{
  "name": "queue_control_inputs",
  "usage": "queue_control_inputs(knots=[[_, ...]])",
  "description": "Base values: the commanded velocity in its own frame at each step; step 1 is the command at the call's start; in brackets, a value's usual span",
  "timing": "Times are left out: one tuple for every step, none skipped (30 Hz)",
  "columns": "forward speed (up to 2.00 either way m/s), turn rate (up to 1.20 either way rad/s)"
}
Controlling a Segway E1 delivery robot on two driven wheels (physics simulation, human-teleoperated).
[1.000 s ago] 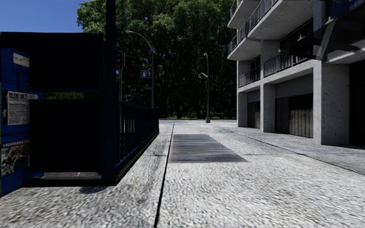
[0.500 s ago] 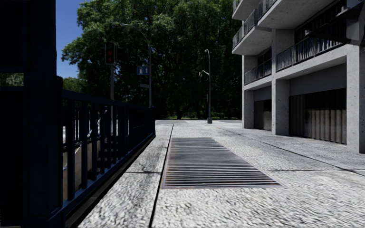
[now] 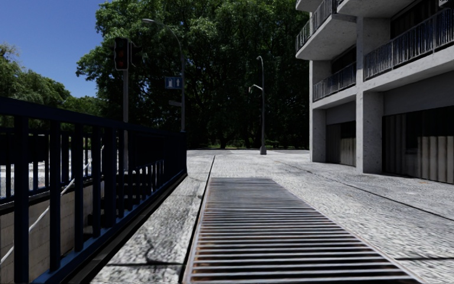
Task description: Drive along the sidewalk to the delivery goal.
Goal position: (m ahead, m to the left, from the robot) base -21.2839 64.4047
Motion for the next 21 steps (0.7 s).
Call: queue_control_inputs(knots=[[2.00, 0.00], [2.00, 0.00], [2.00, 0.00], [2.00, 0.00], [2.00, 0.00], [2.00, 0.00], [2.00, 0.00], [2.00, 0.00], [2.00, 0.00], [2.00, 0.00], [2.00, 0.00], [2.00, 0.00], [2.00, 0.00], [2.00, 0.00], [2.00, 0.00], [2.00, 0.00], [2.00, 0.00], [2.00, 0.00], [2.00, 0.00], [2.00, 0.00], [2.00, 0.00]])
